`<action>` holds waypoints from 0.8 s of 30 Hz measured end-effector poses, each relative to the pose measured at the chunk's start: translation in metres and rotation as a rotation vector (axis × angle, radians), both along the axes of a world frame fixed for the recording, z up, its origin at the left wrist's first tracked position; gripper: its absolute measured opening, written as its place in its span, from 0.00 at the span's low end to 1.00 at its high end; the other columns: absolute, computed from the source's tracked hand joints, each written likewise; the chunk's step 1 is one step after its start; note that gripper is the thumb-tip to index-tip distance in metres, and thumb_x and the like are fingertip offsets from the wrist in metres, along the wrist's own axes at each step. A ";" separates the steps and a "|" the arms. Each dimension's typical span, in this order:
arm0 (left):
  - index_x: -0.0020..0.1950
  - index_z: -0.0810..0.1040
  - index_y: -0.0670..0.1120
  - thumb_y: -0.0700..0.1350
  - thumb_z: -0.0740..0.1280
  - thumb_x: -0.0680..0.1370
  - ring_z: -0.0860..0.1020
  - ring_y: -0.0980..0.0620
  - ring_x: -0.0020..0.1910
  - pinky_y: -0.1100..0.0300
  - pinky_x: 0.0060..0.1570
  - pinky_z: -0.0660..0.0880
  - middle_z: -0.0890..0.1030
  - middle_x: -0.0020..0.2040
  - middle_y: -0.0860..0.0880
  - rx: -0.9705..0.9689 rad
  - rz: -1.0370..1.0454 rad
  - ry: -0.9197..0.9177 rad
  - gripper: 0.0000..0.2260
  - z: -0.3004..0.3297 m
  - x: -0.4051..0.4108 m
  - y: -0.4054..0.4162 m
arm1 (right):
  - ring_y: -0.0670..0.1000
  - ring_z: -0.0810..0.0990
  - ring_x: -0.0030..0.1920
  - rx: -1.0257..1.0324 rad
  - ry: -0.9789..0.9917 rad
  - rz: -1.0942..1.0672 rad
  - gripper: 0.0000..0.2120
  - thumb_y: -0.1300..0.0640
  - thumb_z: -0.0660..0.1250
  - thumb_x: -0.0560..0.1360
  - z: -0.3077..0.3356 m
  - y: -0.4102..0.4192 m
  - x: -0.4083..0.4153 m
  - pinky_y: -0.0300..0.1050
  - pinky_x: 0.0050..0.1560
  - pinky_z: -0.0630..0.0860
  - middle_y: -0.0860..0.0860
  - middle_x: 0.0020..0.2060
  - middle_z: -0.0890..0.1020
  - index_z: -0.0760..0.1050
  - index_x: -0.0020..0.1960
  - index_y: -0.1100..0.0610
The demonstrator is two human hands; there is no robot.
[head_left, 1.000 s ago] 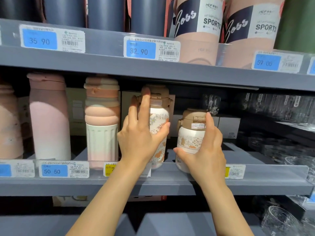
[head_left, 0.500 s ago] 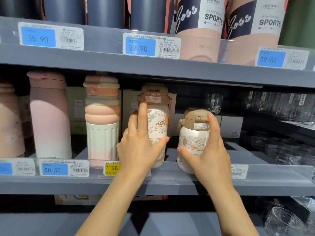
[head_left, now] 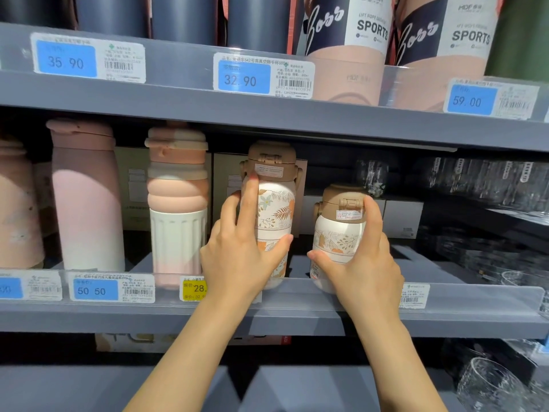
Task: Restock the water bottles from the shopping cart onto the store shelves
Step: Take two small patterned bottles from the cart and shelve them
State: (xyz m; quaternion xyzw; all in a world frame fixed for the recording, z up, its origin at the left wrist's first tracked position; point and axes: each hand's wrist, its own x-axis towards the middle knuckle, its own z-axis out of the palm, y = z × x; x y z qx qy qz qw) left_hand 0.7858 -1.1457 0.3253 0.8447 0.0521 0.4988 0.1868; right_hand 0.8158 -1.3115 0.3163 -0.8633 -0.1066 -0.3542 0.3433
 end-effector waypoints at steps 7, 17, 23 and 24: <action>0.73 0.50 0.59 0.65 0.66 0.67 0.77 0.42 0.55 0.48 0.40 0.77 0.72 0.65 0.48 -0.044 -0.018 -0.019 0.40 0.001 -0.003 -0.001 | 0.58 0.74 0.60 -0.001 0.040 0.047 0.56 0.43 0.76 0.65 0.004 -0.002 0.000 0.53 0.51 0.74 0.52 0.66 0.70 0.38 0.75 0.41; 0.77 0.53 0.50 0.62 0.73 0.66 0.69 0.45 0.67 0.49 0.55 0.71 0.65 0.74 0.51 -0.153 -0.024 0.079 0.47 0.004 -0.006 -0.005 | 0.57 0.72 0.63 -0.014 -0.017 0.040 0.53 0.38 0.73 0.64 -0.001 -0.008 0.000 0.53 0.51 0.74 0.52 0.67 0.70 0.43 0.76 0.44; 0.78 0.50 0.51 0.66 0.68 0.68 0.69 0.47 0.68 0.51 0.55 0.71 0.65 0.74 0.51 -0.144 0.003 0.125 0.46 0.001 -0.013 -0.002 | 0.53 0.66 0.67 0.016 -0.192 0.133 0.40 0.51 0.74 0.69 -0.012 -0.022 -0.006 0.39 0.56 0.62 0.51 0.69 0.67 0.57 0.75 0.52; 0.78 0.52 0.51 0.65 0.68 0.70 0.69 0.47 0.67 0.51 0.55 0.72 0.66 0.73 0.51 -0.129 0.003 0.106 0.43 -0.003 -0.016 -0.001 | 0.53 0.67 0.67 0.021 -0.212 0.134 0.39 0.53 0.74 0.70 -0.013 -0.023 -0.009 0.36 0.56 0.60 0.52 0.68 0.68 0.58 0.75 0.53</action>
